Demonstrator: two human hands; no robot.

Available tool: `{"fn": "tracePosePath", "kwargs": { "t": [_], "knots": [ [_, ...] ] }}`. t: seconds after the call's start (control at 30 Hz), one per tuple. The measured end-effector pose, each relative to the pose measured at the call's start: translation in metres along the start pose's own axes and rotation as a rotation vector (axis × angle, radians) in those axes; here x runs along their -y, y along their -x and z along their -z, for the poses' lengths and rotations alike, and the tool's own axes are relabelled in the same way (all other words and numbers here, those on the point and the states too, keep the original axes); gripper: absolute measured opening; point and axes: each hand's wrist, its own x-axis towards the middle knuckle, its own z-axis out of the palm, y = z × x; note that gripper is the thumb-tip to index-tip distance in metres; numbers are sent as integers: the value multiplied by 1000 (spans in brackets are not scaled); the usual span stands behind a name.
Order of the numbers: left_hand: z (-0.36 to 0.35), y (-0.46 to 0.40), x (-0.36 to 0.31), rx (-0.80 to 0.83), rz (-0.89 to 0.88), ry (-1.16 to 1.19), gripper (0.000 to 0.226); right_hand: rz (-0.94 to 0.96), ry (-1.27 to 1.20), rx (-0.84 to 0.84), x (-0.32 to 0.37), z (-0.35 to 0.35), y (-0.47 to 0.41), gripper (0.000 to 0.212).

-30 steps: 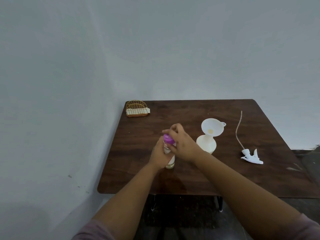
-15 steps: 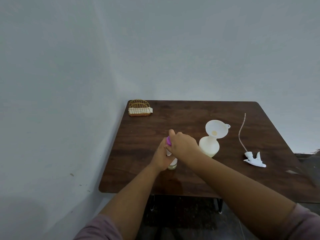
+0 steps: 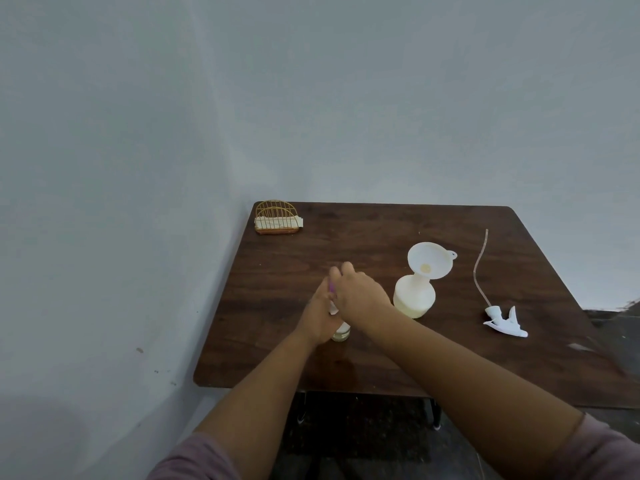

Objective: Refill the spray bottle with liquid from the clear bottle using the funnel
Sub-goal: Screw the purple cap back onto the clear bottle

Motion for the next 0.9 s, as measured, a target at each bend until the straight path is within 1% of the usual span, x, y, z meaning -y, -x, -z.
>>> {"fn": "tracePosePath", "kwargs": {
  "t": [0.03,0.07,0.1,0.13,0.17,0.2,0.23,0.27,0.3,0.33,0.37,0.4,0.43,0.47,0.5,0.53,0.57,0.6,0.63,0.67,0.73,0.77,0.8,0.83,0.87,0.9],
  "knots": [
    [0,-1,2,3,12,12,48,-64,-32,-24,-3,-2,-2,37],
    [0,-1,2,-4,15,21,45,-115,-52,-18,-4,-1,-2,43],
    [1,-1,2,-21,18,17,42,-121,-35,8,-4,2,-1,56],
    [2,-1,0,-35,12,16,41,-104,-2,30,-3,5,1,66],
    [3,-1,-2,-32,4,15,40,-78,35,28,-3,9,3,70],
    [4,-1,-3,-21,-9,23,38,-45,65,-3,-2,14,5,67],
    [5,-2,-4,-5,-10,22,36,-13,78,-81,-1,18,5,59],
    [5,-2,-6,2,-19,23,36,32,77,-180,-3,19,3,46],
    [4,-3,-5,-4,-15,15,42,83,111,-220,-4,19,0,36],
    [4,-3,-4,-15,-15,10,52,122,115,-193,-2,16,-3,37],
    [3,-3,-2,-12,-10,-7,58,143,109,-116,1,12,-3,42],
    [2,-3,1,5,-2,-26,57,122,79,-43,1,5,-4,43],
    [1,-3,2,28,12,-38,54,51,53,-5,2,3,-3,37],
    [0,-3,4,32,20,-35,51,-31,7,-2,2,3,-2,32],
    [1,-2,5,14,22,-23,51,-87,-46,-13,1,5,-2,43],
    [2,-1,5,-11,20,-11,52,-101,-90,14,1,7,-2,60],
    [5,0,3,-23,21,3,50,-92,-73,75,0,12,-1,70],
    [7,-1,4,-14,23,4,45,-86,-69,118,0,18,0,72],
    [8,-1,2,5,24,1,40,-73,-42,106,-1,23,1,70],
    [9,-2,1,18,19,-8,43,-46,-13,40,-2,27,1,64],
    [10,-4,3,22,24,8,53,44,60,-166,-4,24,-1,40],
    [10,-4,2,16,22,28,54,113,120,-192,-5,17,-5,38],
    [10,-3,1,13,21,30,52,175,163,-157,-4,9,-7,41],
    [10,-2,-1,17,14,36,51,176,164,-96,-5,1,-10,40],
    [9,-2,-2,22,14,49,52,141,158,-69,-5,-5,-12,36],
    [8,-1,-2,17,13,71,52,82,151,-86,-5,-10,-14,34]
  ]
}}
